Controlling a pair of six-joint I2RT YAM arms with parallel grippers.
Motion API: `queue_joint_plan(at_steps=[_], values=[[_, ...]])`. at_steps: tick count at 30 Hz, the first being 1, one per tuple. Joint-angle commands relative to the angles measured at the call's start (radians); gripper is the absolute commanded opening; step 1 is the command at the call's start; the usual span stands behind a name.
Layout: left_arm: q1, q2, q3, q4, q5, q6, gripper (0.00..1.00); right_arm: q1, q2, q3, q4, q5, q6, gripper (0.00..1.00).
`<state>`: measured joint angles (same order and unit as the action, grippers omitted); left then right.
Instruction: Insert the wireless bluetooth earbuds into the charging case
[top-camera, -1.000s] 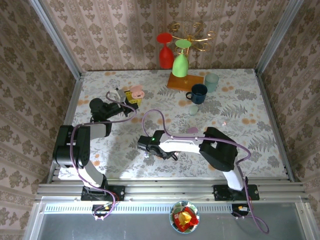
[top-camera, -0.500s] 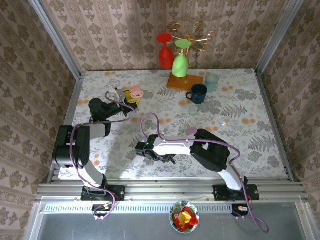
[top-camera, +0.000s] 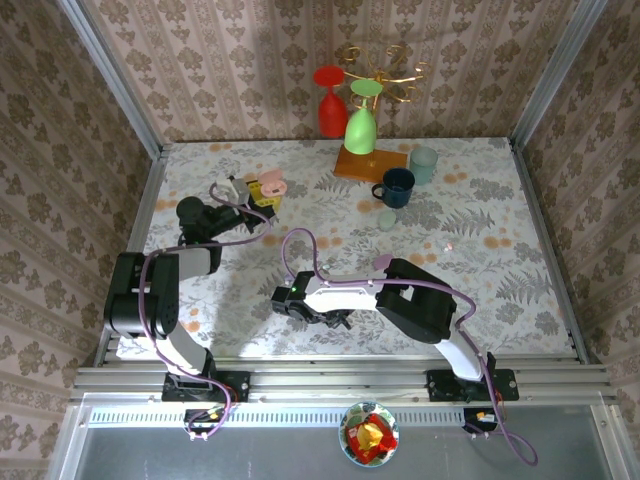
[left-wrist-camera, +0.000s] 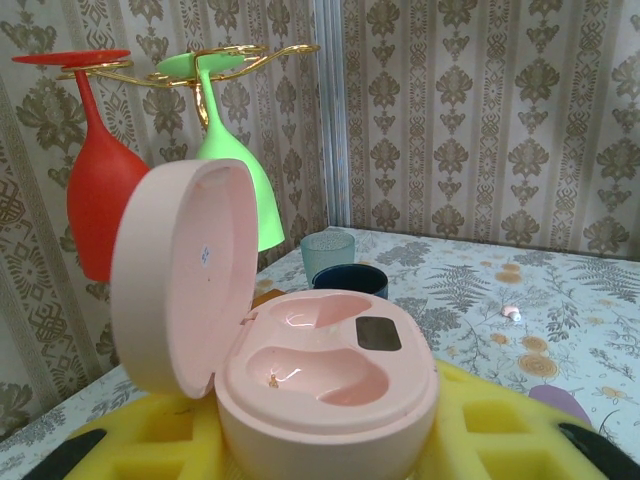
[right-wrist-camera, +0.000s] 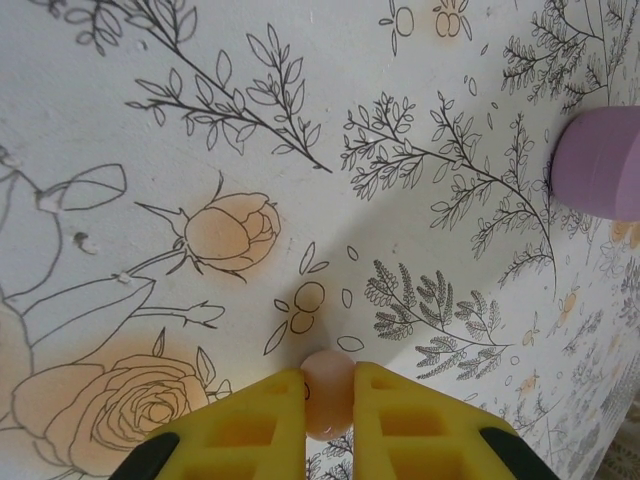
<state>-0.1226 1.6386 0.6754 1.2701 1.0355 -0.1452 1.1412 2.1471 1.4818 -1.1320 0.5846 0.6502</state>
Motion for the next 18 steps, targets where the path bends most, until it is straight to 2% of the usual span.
queue_joint_plan(at_steps=[1,6,11,18], values=[[0.000,-0.026,-0.015,0.031,0.010,0.024,0.28,-0.012,-0.097,-0.020,0.009,0.052,0.012,0.16],[-0.030,-0.017,-0.029,0.031,-0.048,0.042,0.28,-0.083,-0.307,-0.163,0.208,-0.046,-0.007,0.16],[-0.089,-0.013,-0.048,0.031,-0.091,0.071,0.28,-0.193,-0.556,-0.326,0.453,-0.233,-0.023,0.17],[-0.219,0.028,-0.057,0.032,-0.109,0.114,0.28,-0.395,-0.807,-0.458,0.711,-0.603,0.017,0.16]])
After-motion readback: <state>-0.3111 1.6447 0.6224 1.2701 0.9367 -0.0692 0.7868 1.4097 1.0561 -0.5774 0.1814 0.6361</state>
